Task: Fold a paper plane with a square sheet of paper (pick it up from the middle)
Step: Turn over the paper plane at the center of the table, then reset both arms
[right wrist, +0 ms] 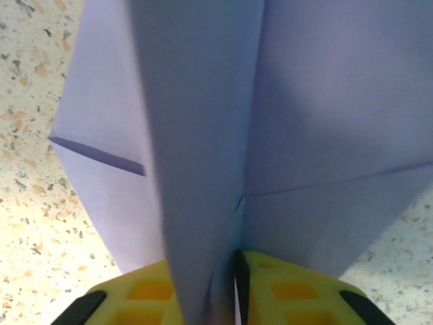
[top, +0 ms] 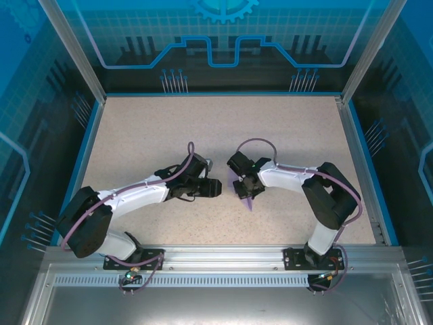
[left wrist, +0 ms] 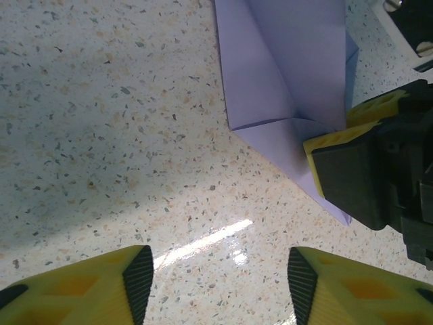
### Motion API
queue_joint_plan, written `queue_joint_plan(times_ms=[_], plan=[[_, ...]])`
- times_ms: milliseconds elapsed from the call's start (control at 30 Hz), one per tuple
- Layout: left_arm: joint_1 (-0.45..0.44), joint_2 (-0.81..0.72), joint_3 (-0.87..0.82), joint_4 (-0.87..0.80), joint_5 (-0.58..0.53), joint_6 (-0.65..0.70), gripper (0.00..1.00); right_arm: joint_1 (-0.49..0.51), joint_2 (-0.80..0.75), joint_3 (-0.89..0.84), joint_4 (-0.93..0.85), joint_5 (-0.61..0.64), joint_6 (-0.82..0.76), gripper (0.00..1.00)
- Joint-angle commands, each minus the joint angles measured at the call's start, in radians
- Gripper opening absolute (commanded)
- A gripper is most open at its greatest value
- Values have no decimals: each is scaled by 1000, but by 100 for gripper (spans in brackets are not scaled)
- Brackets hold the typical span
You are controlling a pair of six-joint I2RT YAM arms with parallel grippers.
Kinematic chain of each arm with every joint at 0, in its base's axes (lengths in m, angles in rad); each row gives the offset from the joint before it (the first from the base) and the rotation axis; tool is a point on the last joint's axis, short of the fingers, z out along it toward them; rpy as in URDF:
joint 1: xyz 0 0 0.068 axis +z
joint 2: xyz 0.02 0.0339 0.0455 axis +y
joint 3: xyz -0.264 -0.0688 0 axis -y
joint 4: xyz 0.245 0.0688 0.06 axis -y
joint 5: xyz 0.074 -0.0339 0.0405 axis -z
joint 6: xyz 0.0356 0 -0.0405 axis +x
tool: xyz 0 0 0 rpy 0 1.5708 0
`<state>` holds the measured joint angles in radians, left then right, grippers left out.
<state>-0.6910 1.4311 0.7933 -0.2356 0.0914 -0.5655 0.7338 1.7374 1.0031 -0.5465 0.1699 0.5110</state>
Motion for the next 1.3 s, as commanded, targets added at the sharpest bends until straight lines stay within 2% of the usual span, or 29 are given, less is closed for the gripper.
queue_joint_plan(times_ms=[0, 100, 200, 300, 533, 633, 733, 833, 900, 1000, 1067, 1167, 1267], plan=[[8, -31, -9, -24, -3, 27, 63, 20, -2, 22, -20, 16, -6, 25], [11, -49, -14, 0, 8, 25, 74, 19, -23, 31, -29, 10, -9, 30], [25, -68, -20, 15, 29, 26, 91, 20, -52, 36, -45, 5, -15, 35], [44, -91, -34, 26, 50, 27, 99, 19, -83, 34, -56, 4, -22, 42], [90, -107, -36, 36, 104, 33, 99, 19, -139, 26, -59, -2, -38, 47], [103, -118, -24, 13, 96, 59, 99, 2, -198, 26, -60, -45, -56, 53], [113, -141, 3, -58, 37, 125, 99, -33, -264, 9, -46, -96, -115, 57], [121, -186, 17, -130, -115, 219, 99, -91, -342, -37, 15, -179, -201, 64], [154, -224, -11, -114, -184, 260, 99, -141, -402, -94, 104, -216, -251, 71], [250, -262, -52, -66, -265, 296, 99, -267, -477, -183, 230, -281, -288, 79], [320, -271, -80, -14, -313, 310, 99, -336, -512, -241, 316, -252, -314, 86], [381, -276, -147, 123, -409, 343, 99, -404, -523, -293, 402, -110, -364, 90], [467, -262, -167, 190, -411, 343, 99, -496, -526, -348, 512, -50, -366, 92]])
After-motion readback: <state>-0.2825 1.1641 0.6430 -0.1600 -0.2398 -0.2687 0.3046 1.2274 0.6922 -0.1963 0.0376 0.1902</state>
